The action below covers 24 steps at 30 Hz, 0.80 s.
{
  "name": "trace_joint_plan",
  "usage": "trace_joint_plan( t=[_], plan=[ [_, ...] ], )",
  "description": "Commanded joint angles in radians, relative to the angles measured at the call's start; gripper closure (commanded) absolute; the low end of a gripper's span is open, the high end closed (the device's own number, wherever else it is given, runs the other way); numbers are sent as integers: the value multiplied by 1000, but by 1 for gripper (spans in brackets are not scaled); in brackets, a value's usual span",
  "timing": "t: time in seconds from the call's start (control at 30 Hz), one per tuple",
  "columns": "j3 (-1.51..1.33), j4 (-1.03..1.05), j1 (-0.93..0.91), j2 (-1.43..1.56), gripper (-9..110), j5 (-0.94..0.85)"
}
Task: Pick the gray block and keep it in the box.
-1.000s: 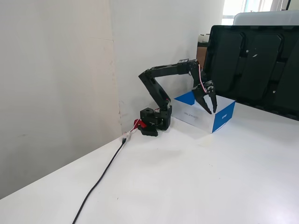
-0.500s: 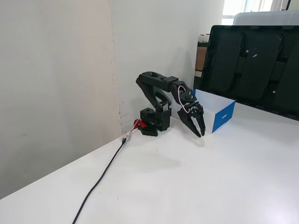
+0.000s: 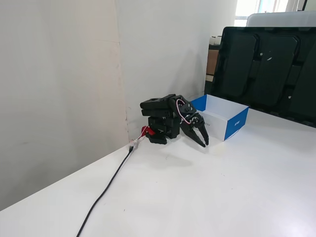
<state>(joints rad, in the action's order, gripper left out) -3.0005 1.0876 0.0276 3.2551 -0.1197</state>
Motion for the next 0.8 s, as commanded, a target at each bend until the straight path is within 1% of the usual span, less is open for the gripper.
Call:
trace_joint_plan(
  t=[0.0, 0.17, 0.77],
  plan=[
    [2, 15, 6, 150, 101, 5],
    [-37, 34, -8, 173, 101, 14],
    [-37, 34, -11, 173, 101, 18]
  ],
)
